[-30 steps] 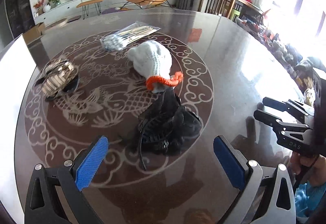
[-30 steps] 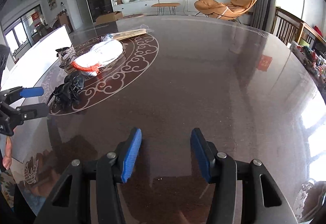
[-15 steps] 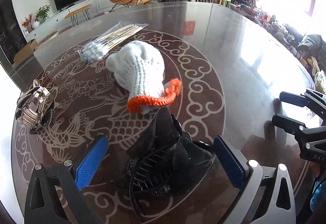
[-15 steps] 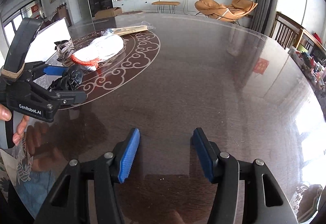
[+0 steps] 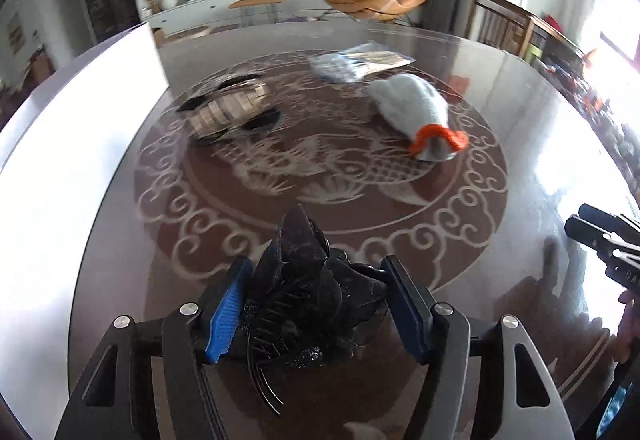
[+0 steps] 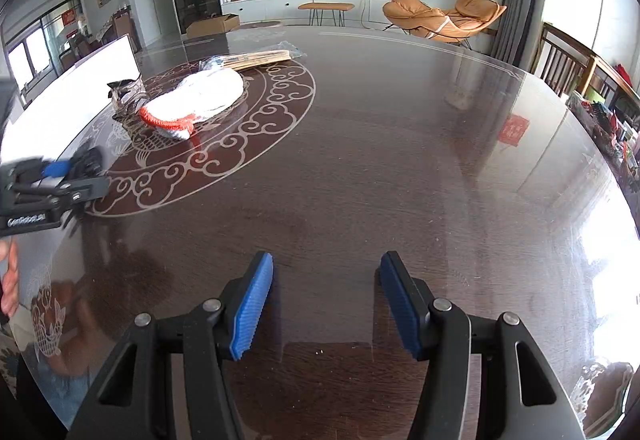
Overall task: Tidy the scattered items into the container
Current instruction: 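Grasp the white-and-orange glove with the right gripper and lift it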
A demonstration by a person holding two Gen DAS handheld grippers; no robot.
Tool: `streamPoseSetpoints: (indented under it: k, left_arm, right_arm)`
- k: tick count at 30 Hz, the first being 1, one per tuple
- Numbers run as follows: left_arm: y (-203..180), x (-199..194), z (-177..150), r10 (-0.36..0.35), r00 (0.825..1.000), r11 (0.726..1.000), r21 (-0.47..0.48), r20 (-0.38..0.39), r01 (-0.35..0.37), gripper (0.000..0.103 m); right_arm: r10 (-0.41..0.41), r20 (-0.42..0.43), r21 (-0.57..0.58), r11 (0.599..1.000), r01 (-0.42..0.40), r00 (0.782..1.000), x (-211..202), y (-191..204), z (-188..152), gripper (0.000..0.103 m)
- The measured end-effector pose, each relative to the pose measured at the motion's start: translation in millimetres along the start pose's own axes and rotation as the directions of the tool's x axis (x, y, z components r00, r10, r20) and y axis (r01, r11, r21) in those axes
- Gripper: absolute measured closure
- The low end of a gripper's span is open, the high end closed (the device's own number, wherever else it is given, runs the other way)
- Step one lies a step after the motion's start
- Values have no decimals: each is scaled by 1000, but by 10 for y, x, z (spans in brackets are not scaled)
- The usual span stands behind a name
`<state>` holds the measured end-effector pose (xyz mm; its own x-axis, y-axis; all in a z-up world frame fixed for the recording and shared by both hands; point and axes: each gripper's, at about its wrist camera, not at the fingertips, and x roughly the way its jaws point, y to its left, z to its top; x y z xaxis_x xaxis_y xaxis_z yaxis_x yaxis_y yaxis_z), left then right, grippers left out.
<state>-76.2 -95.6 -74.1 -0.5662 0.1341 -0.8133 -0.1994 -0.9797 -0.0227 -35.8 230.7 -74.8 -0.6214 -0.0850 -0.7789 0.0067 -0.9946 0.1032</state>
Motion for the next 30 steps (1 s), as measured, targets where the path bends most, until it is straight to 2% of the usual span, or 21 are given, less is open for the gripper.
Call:
streamPoseSetpoints:
  k: [2,4,5,8,12,14,15,16,17,18,21,26,29,30]
  left_arm:
    - [188,-68,-91,12,1000,999,-50,12,-11,38]
    - [300,-85,-147,15,1000,997,-75,11,-14,38]
    - [334,-90,-165,13,1000,996,-84,11,-12,38]
    - [341,-115,-233,18,1000,996,-93,15,-16,38]
    - [302,-88,-240,26,1000,995,-95,17,-24,38]
    - [276,-63,-216,30,999,995,-94,20,-28,38]
    - [258,-50,-212,32,999,995,-91,21,-30,38]
    - [240,-44,-214,35,999,996,-86,21,-33,38]
    - [214,-40,-214,37,999,996,-78,20,-36,38]
    - [184,-42,-216,37,999,997,-72,18,-36,38]
    - [83,-41,-216,35,999,997,-65,18,-34,38]
    - [-129,21,-146,53,999,998,-28,10,-53,37]
    - [-136,53,-105,62,998,997,-37,6,-61,35]
    - [-129,51,-107,61,998,997,-39,5,-61,34]
  right_arm:
    - [172,12,156,973,-172,985,80,-17,209,44]
    - [258,38,211,942,-260,965,188,150,532,44]
    - [275,57,205,938,-281,960,247,282,716,44]
    - [250,55,141,957,-255,967,528,734,1181,44]
    - [101,-28,34,994,-100,995,970,1176,1428,44]
    - [12,-78,-27,1000,-14,997,1143,1265,1410,45]
    - [-4,-70,-57,998,0,998,1143,1265,1380,48]
    - [-8,-50,-89,996,3,999,1111,1261,1348,61]
    - [-8,-42,-121,993,3,999,1079,1239,1305,69]
    - [-2,-36,-147,989,-3,999,1037,1202,1245,70]
    - [14,-27,-218,976,-19,1000,807,1004,979,70]
    - [34,19,-242,970,-29,999,335,440,454,70]
    - [47,30,-201,979,-40,998,245,207,373,63]
    - [47,30,-186,982,-41,998,233,171,367,57]
